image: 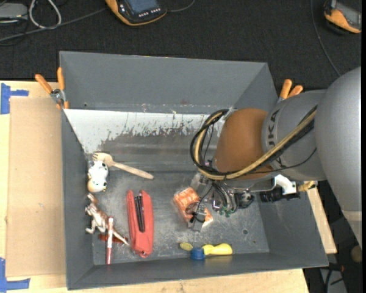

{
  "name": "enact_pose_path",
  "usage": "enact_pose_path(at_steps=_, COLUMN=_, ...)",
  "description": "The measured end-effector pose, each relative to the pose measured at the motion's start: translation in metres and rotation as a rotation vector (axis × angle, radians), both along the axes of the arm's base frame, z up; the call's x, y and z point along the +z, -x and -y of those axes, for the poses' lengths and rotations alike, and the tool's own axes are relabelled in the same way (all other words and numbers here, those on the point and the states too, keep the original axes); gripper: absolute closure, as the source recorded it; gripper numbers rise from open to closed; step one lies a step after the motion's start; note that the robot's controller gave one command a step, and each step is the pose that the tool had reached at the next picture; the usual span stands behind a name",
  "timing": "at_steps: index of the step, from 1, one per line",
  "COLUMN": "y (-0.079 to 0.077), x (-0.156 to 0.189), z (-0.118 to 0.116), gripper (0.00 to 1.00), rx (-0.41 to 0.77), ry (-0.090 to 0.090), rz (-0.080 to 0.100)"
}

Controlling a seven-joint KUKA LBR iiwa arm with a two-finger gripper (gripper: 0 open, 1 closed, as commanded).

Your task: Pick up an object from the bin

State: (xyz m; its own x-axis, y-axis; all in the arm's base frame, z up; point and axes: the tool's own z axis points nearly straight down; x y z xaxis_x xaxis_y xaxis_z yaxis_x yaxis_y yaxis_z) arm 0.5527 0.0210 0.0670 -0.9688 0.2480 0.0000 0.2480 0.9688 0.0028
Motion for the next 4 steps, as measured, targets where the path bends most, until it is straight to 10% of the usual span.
enact_pose_path(at_steps=1, y=0.011, x=0.003, z=-0.011, gripper=1.00, rx=-0.044, ry=0.001, rz=-0.003)
enact_pose_path(at_steps=4, y=0.012, x=0.056, z=-0.011, gripper=1.00, rx=-0.043, ry=0.001, rz=-0.006)
